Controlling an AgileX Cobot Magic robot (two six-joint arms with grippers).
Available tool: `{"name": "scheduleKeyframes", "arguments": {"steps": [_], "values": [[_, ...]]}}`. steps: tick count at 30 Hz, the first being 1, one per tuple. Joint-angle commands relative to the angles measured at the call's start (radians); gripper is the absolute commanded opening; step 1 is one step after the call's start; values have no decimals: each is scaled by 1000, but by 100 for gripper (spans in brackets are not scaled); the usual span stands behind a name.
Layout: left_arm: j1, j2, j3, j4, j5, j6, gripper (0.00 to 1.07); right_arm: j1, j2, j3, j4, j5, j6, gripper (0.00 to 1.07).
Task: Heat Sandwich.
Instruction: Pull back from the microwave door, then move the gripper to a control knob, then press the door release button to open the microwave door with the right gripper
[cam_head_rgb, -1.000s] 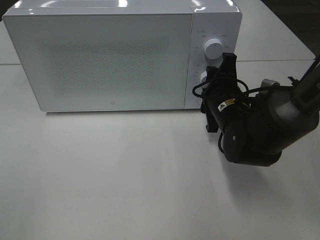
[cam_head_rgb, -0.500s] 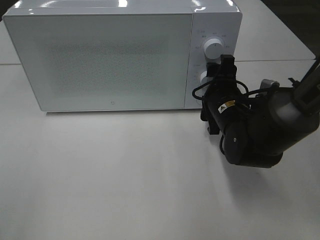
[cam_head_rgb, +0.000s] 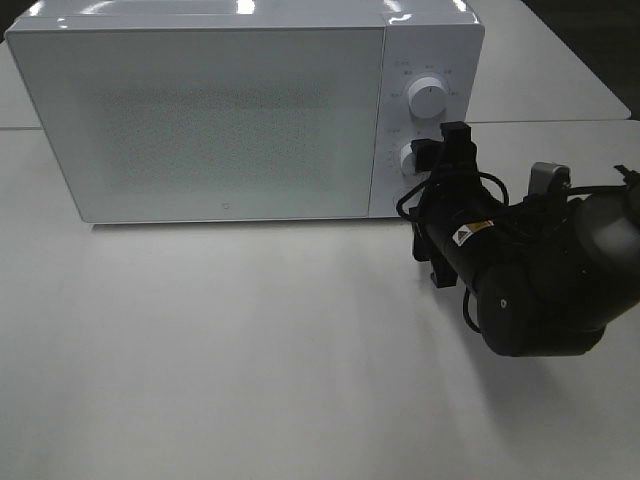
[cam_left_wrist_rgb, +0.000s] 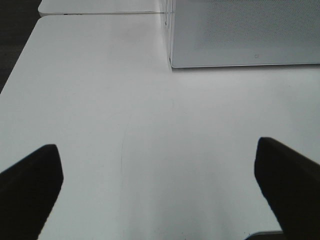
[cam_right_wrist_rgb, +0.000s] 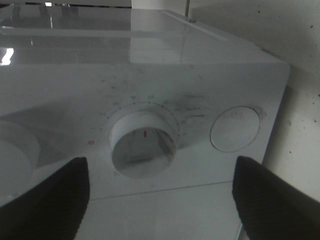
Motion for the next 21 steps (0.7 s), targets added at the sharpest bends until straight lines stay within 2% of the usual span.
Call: {"name": "scheduleKeyframes", "arguments": {"steps": [1,11,17,20,21], "values": [[2,-30,2,-9,-5,-6,103,-4,-41,21,-52,25,-31,76],[2,-30,2,-9,-5,-6,103,-4,-163,82,-91,161,-171,76],[2,-30,2,-9,-5,-6,103,-4,-268,100,-151,388,-407,76],[2,-30,2,-9,-5,-6,103,-31,-351,98,-261,609,-593,76],[2,-30,2,-9,-5,-6,103,-31,-351,98,-261,609,-593,76]]}}
